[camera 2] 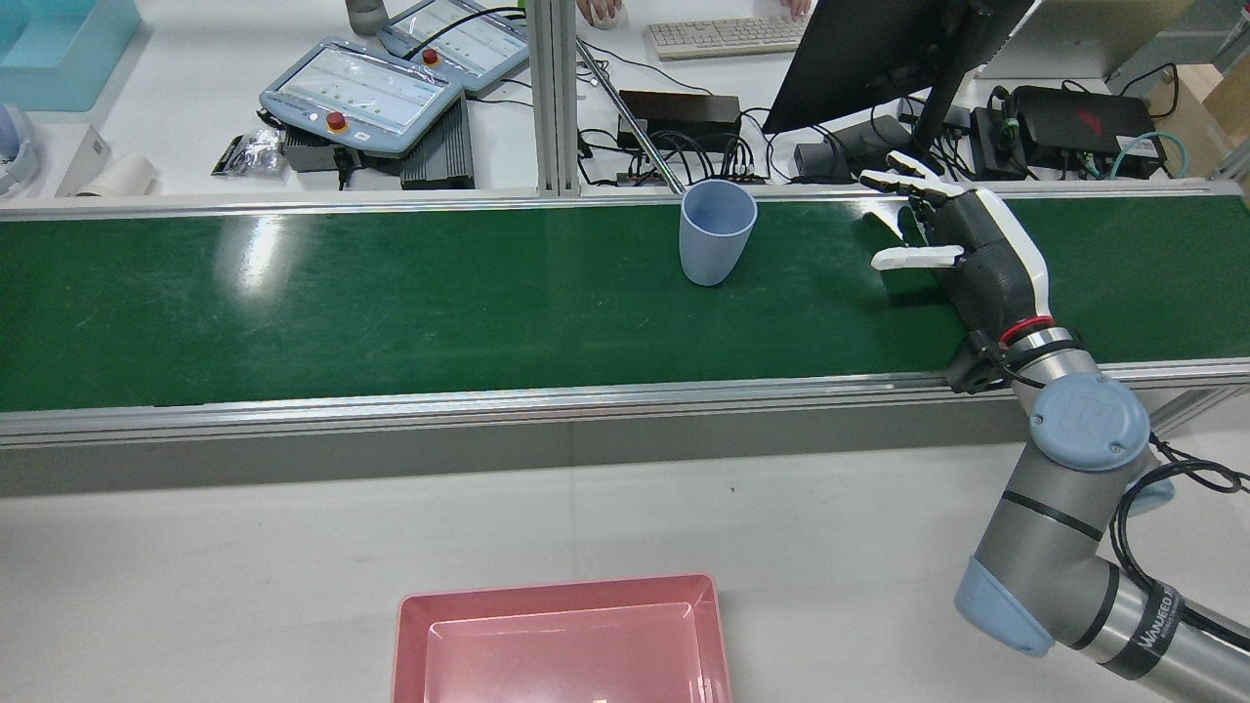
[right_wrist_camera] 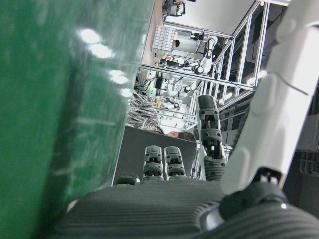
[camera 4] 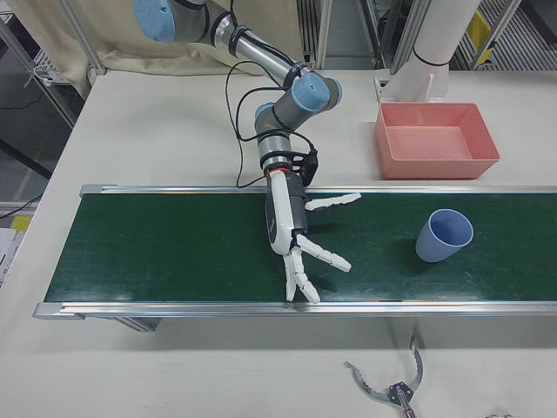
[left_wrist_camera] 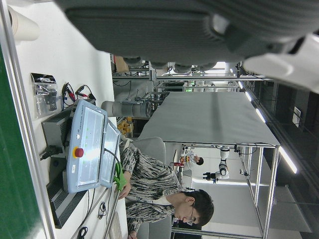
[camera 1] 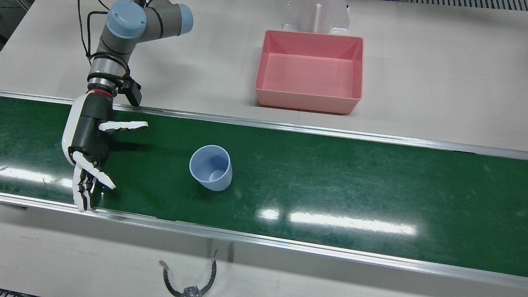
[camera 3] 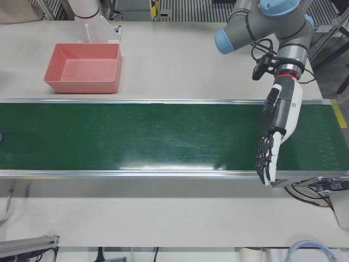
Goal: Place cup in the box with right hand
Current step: 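Wait with the open right hand as the cup slides into its fingers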
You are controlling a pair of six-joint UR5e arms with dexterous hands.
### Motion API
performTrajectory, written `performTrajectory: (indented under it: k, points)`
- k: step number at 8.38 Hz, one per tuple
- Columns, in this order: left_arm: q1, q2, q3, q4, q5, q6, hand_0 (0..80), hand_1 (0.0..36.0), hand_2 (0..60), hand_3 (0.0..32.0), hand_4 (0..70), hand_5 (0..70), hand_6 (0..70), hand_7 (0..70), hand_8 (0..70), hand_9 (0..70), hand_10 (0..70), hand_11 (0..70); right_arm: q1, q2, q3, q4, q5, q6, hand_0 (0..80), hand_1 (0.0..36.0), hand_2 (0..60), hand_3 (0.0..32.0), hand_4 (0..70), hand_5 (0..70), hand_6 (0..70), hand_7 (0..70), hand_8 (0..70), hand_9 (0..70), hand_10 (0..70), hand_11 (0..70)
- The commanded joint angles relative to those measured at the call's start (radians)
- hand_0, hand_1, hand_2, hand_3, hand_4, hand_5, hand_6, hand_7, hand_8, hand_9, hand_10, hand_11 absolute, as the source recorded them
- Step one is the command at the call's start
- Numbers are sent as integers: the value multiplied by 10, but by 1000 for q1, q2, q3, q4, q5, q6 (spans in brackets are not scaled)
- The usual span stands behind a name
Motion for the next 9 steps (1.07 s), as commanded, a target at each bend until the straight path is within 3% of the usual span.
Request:
performTrajectory:
  k: [1, 2, 5, 7, 8, 9]
  points:
    - [0, 0, 0, -1, 0, 0, 0, 0, 0, 0, 0, 0, 0, 0, 0, 0, 0, 0, 0, 0, 0, 0, 0, -1, 543, 118, 18, 0, 228, 51, 48, 173, 75, 147, 0, 4]
    - [0, 0, 0, 1, 0, 0, 0, 0, 0, 0, 0, 0, 0, 0, 0, 0, 0, 0, 0, 3, -2, -2, 0, -1, 525, 145, 72, 0, 199, 50, 48, 174, 75, 147, 0, 1]
    - [0, 0, 0, -1, 0, 0, 0, 0, 0, 0, 0, 0, 0, 0, 0, 0, 0, 0, 0, 4, 0, 0, 0, -2, 547, 110, 0, 0, 248, 51, 49, 179, 76, 148, 0, 0]
    - [0, 0, 0, -1, 0, 0, 0, 0, 0, 0, 0, 0, 0, 0, 0, 0, 0, 0, 4, 0, 1, -5, 0, -1, 528, 148, 74, 0, 204, 51, 49, 181, 76, 150, 0, 0]
    - [0, 0, 0, -1, 0, 0, 0, 0, 0, 0, 0, 0, 0, 0, 0, 0, 0, 0, 14, 4, 4, -40, 9, -2, 541, 118, 19, 0, 237, 50, 49, 183, 77, 151, 0, 0]
    - [0, 0, 0, -1, 0, 0, 0, 0, 0, 0, 0, 0, 0, 0, 0, 0, 0, 0, 26, 1, 30, -114, 12, -1, 531, 145, 62, 0, 208, 54, 55, 204, 87, 167, 1, 14]
